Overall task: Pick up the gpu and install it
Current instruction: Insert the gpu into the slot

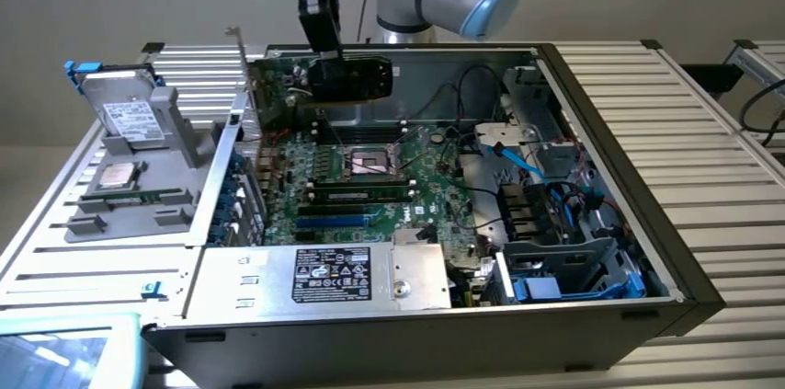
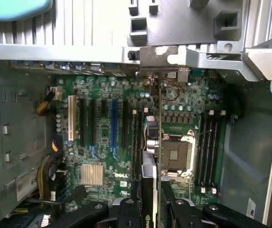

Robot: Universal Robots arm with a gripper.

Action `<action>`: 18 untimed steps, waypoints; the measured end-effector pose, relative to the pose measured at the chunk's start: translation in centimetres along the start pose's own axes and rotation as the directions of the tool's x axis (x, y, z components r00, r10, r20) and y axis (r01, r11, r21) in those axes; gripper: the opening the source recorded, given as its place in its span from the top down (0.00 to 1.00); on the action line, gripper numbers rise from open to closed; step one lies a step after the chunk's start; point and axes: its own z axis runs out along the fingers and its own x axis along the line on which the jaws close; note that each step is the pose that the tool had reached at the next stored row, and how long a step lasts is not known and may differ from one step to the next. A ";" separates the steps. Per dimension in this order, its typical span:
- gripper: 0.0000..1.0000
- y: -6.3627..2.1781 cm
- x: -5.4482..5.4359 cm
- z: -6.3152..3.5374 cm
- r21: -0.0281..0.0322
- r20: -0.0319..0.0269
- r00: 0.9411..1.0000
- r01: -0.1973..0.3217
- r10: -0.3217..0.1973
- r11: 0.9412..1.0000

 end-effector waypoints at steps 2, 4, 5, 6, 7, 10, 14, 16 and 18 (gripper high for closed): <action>0.73 0.05 0.0 0.34 0.000 0.003 1.000 -0.004 0.004 1.000; 0.73 0.11 0.4 0.72 0.000 0.004 1.000 -0.007 0.007 1.000; 0.73 0.14 0.5 0.91 0.000 0.005 1.000 -0.009 0.009 1.000; 0.73 0.17 0.8 1.11 -0.001 0.005 1.000 -0.012 0.012 1.000; 0.73 0.21 1.0 1.30 -0.001 0.006 1.000 -0.014 0.014 1.000; 0.73 0.30 1.6 1.87 -0.001 0.009 1.000 -0.019 0.019 1.000; 0.73 0.43 2.6 2.61 -0.001 0.012 1.000 -0.025 0.025 1.000; 0.73 0.48 3.0 2.96 -0.001 0.014 1.000 -0.028 0.028 1.000; 0.73 0.52 3.2 3.30 -0.001 0.016 0.999 -0.032 0.032 0.999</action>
